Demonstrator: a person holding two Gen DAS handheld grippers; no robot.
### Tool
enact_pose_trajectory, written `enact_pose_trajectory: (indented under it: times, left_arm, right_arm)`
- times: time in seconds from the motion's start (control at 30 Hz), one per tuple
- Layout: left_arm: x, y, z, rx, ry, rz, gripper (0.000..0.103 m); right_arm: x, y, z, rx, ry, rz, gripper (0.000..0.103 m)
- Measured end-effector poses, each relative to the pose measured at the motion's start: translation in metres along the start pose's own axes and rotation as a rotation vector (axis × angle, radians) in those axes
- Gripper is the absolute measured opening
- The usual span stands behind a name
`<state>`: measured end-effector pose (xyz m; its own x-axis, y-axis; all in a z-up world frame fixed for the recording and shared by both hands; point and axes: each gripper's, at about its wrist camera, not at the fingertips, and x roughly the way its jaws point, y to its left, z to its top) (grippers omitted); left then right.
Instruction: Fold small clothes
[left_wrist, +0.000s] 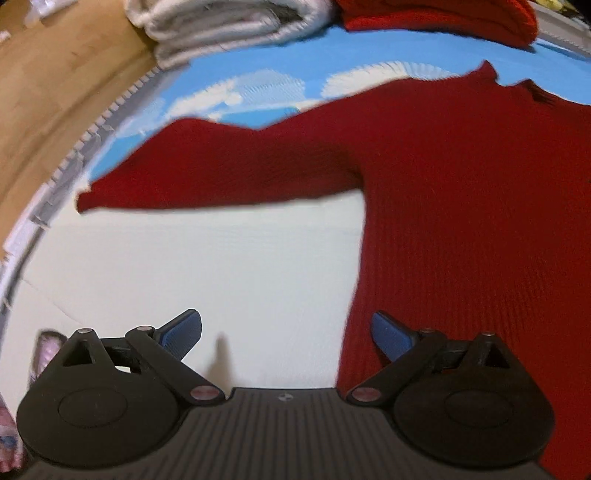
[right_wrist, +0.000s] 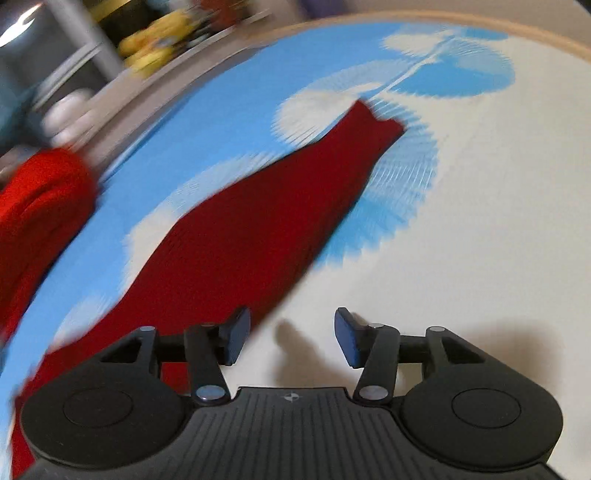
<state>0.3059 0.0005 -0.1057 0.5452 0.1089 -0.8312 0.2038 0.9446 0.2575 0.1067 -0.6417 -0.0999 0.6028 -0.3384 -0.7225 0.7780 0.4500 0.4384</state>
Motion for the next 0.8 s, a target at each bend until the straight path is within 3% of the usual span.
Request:
enact_pose_trajectory:
  times: [0.13, 0.2, 0.33, 0.37, 0.4, 0.43, 0.47, 0.5, 0.63, 0.73, 0.8]
  left_arm:
    - [-0.01, 0.016, -0.024, -0.012, 0.102, -0.159, 0.1]
    - [-0.016, 0.022, -0.038, -0.032, 0.144, -0.212, 0.1]
    - [-0.018, 0.033, -0.073, -0.09, 0.24, -0.289, 0.1]
    - [-0.022, 0.035, -0.082, -0.104, 0.228, -0.29, 0.1]
    - [-0.027, 0.036, -0.088, -0.096, 0.214, -0.286, 0.098]
    - [-0.035, 0.038, -0.092, -0.096, 0.206, -0.292, 0.078]
    - [-0.044, 0.04, -0.096, -0.104, 0.188, -0.315, 0.035]
    - [-0.051, 0.044, -0.099, -0.111, 0.187, -0.341, 0.016]
    - [-0.075, 0.054, -0.118, -0.069, 0.16, -0.291, 0.01]
    - [-0.077, 0.061, -0.135, -0.052, 0.167, -0.284, 0.011]
    - [-0.079, 0.067, -0.137, -0.075, 0.154, -0.289, 0.019]
  right_arm:
    - [-0.065, -0.005, -0.063, -0.236, 0.252, 0.235, 0.056]
    - [-0.088, -0.003, -0.099, -0.348, 0.342, 0.294, 0.062]
    - [-0.106, 0.007, -0.167, -0.521, 0.466, 0.283, 0.067]
    - [-0.111, 0.011, -0.18, -0.562, 0.442, 0.274, 0.064]
    - [-0.121, 0.018, -0.193, -0.643, 0.402, 0.253, 0.055]
    - [-0.127, 0.023, -0.202, -0.715, 0.403, 0.224, 0.019]
    - [-0.132, 0.025, -0.204, -0.705, 0.41, 0.206, 0.019]
    - [-0.139, 0.024, -0.205, -0.664, 0.425, 0.207, 0.019]
    - [-0.18, 0.023, -0.203, -0.663, 0.354, 0.207, 0.018]
    - [-0.184, 0.013, -0.213, -0.67, 0.39, 0.178, 0.018]
    - [-0.174, 0.003, -0.213, -0.658, 0.435, 0.141, 0.021]
